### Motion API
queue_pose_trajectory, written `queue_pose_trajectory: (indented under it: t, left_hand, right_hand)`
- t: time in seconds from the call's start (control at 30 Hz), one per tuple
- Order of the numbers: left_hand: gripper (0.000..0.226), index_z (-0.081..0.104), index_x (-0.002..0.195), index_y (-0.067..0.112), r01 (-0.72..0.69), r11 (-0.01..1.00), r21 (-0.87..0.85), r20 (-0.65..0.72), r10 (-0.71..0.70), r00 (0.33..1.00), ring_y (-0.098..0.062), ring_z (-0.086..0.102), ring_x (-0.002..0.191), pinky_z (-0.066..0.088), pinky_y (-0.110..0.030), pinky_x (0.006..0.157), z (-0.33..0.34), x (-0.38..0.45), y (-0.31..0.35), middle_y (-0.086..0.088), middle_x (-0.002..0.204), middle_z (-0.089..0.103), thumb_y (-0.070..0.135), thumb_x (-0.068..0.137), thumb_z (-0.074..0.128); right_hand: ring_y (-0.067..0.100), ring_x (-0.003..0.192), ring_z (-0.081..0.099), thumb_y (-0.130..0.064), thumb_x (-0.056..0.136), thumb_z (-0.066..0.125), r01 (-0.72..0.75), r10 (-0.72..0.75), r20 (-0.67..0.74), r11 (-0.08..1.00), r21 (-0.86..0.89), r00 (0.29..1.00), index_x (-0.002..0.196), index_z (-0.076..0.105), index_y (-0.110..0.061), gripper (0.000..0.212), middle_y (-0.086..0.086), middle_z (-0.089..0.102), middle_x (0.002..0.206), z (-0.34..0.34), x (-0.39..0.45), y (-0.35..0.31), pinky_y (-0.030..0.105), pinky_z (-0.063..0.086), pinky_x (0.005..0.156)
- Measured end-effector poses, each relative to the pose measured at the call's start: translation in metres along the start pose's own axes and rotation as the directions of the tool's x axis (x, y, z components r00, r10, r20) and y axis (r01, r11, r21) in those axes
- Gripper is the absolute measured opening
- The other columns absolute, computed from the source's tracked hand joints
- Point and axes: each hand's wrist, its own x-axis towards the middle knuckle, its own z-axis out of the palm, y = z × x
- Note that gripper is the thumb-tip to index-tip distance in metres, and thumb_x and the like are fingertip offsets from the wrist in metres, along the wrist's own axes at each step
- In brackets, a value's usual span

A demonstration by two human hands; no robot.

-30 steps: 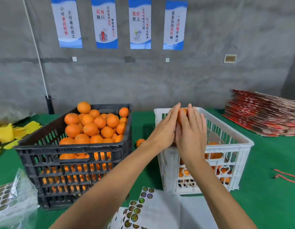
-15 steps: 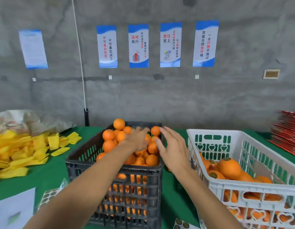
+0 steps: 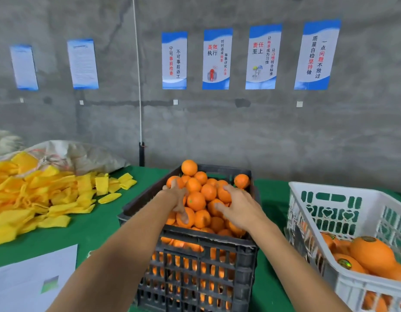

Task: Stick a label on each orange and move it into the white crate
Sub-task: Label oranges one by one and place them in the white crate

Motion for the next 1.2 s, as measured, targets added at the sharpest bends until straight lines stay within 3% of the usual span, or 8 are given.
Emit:
queue_pose_trajectory:
  t: [0.1, 0.23, 0.43, 0.6, 0.8, 0.97, 1.1, 1.2]
  left_hand:
    - [0.090, 0.036, 0.146, 0.032, -0.021, 0.996, -0.087, -0.035, 0.018, 0.999, -0.049, 0.021, 0.148, 0.040, -0.061, 0.107, -0.001, -0.003, 0.002, -0.015, 0.163, 0.007, 0.066, 0.075, 0.080]
    - [0.057, 0.043, 0.133, 0.016, -0.232, 0.948, -0.217, -0.233, 0.180, 0.956, -0.037, 0.057, 0.118, 0.049, -0.046, 0.098, 0.000, -0.023, 0.013, -0.016, 0.136, 0.053, 0.041, 0.092, 0.074]
    - [0.057, 0.056, 0.134, 0.018, -0.688, 0.611, -0.391, -0.760, 0.208, 0.616, -0.024, 0.054, 0.120, 0.046, -0.041, 0.102, -0.010, -0.088, 0.090, -0.003, 0.127, 0.060, 0.013, 0.080, 0.073]
    - [0.065, 0.048, 0.147, 0.014, -0.838, 0.503, -0.212, -0.881, 0.271, 0.387, -0.021, 0.049, 0.128, 0.040, -0.030, 0.109, 0.015, -0.139, 0.159, -0.003, 0.141, 0.054, 0.009, 0.089, 0.075]
    - [0.067, 0.048, 0.150, 0.005, -0.831, 0.551, 0.073, -0.886, 0.418, 0.199, -0.030, 0.049, 0.140, 0.054, -0.046, 0.104, 0.071, -0.190, 0.213, -0.012, 0.154, 0.048, 0.004, 0.089, 0.075]
    - [0.073, 0.040, 0.154, 0.009, -0.808, 0.578, -0.113, -0.776, 0.457, 0.435, -0.029, 0.043, 0.140, 0.055, -0.047, 0.097, 0.149, -0.191, 0.218, -0.007, 0.156, 0.037, -0.003, 0.086, 0.065]
    - [0.066, 0.037, 0.153, 0.014, -0.792, 0.518, -0.324, -0.691, 0.442, 0.572, -0.021, 0.042, 0.138, 0.047, -0.040, 0.108, 0.210, -0.180, 0.204, 0.001, 0.150, 0.030, 0.008, 0.092, 0.061]
    - [0.055, 0.040, 0.150, 0.021, -0.726, 0.511, -0.459, -0.630, 0.390, 0.672, -0.017, 0.047, 0.132, 0.049, -0.034, 0.105, 0.242, -0.175, 0.199, 0.009, 0.149, 0.027, 0.024, 0.101, 0.063]
  right_hand:
    - [0.028, 0.143, 0.043, -0.050, 0.095, 0.064, 0.002, -0.002, -0.020, 1.000, 0.017, 1.000, 0.155, 0.039, -0.023, 0.070, 0.004, 0.046, 0.157, -0.002, -0.003, 0.000, 0.045, 0.046, 0.104]
    - [0.030, 0.137, 0.049, -0.047, 0.098, 0.062, 0.003, 0.001, -0.078, 0.999, 0.050, 0.997, 0.149, 0.047, -0.021, 0.059, 0.006, 0.053, 0.150, -0.007, -0.009, -0.005, 0.046, 0.049, 0.099]
    - [0.023, 0.131, 0.055, -0.046, 0.103, 0.055, 0.055, 0.083, -0.276, 0.886, 0.460, 0.958, 0.151, 0.045, -0.022, 0.055, 0.003, 0.058, 0.144, -0.026, -0.033, -0.013, 0.046, 0.047, 0.108]
    - [0.002, 0.120, 0.055, -0.029, 0.098, 0.068, 0.239, 0.197, -0.610, 0.795, 0.558, 0.768, 0.143, 0.052, -0.028, 0.047, -0.008, 0.055, 0.133, -0.040, -0.093, 0.018, 0.027, 0.051, 0.101]
    - [0.009, 0.132, 0.050, -0.006, 0.089, 0.072, 0.252, 0.180, -0.736, 0.865, 0.435, 0.652, 0.143, 0.050, -0.018, 0.060, -0.001, 0.053, 0.140, -0.024, -0.172, 0.071, 0.022, 0.043, 0.109]
    - [0.014, 0.140, 0.045, -0.018, 0.098, 0.069, 0.109, 0.075, -0.456, 0.925, 0.364, 0.887, 0.151, 0.042, -0.009, 0.060, 0.004, 0.046, 0.151, 0.015, -0.226, 0.108, 0.030, 0.040, 0.115]
    - [0.011, 0.147, 0.039, -0.026, 0.107, 0.054, 0.207, -0.156, -0.322, 0.970, 0.130, 0.934, 0.156, 0.039, -0.012, 0.053, -0.001, 0.040, 0.161, 0.056, -0.255, 0.135, 0.030, 0.037, 0.119]
    - [0.007, 0.144, 0.041, -0.026, 0.110, 0.043, 0.047, -0.012, -0.166, 0.976, 0.211, 0.986, 0.155, 0.042, -0.017, 0.046, -0.004, 0.043, 0.159, 0.075, -0.261, 0.148, 0.032, 0.037, 0.119]
